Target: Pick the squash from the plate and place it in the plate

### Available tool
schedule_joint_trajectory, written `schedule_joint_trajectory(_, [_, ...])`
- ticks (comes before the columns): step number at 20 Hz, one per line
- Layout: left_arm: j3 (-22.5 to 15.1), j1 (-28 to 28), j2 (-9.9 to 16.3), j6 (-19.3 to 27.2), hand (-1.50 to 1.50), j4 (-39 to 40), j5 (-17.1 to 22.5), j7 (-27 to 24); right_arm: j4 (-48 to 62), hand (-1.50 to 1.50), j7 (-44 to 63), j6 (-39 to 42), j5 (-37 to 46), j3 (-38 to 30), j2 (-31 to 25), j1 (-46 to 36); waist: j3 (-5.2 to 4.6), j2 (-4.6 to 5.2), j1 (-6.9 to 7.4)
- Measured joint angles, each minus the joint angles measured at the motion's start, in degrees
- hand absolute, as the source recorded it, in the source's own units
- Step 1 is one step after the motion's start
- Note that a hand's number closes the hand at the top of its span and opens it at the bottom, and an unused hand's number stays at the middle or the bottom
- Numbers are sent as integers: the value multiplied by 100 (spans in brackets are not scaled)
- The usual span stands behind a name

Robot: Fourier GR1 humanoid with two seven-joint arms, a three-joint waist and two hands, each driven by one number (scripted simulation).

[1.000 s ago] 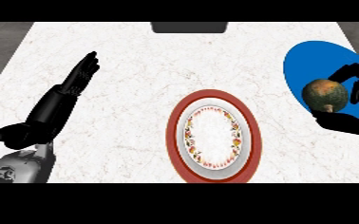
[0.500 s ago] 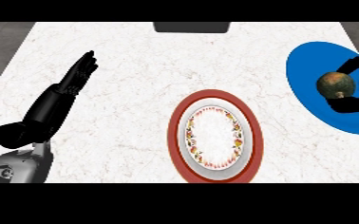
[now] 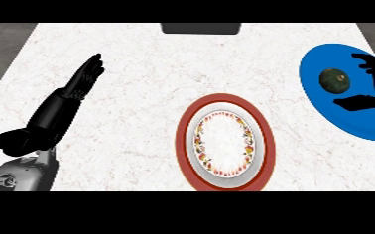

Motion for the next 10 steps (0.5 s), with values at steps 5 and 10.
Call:
schedule_joint_trajectory(5, [7,20,-108,29,0,88,-132,-100,548,-150,-930,-82,-374,-406,-5,-405,-2,-6,-30])
schedule_joint_trajectory(10, [-6,89,-184,76,0,55,-235,-84,582,-150,-1860,263,-1060,-877,-10,-406,-4,-27,-78])
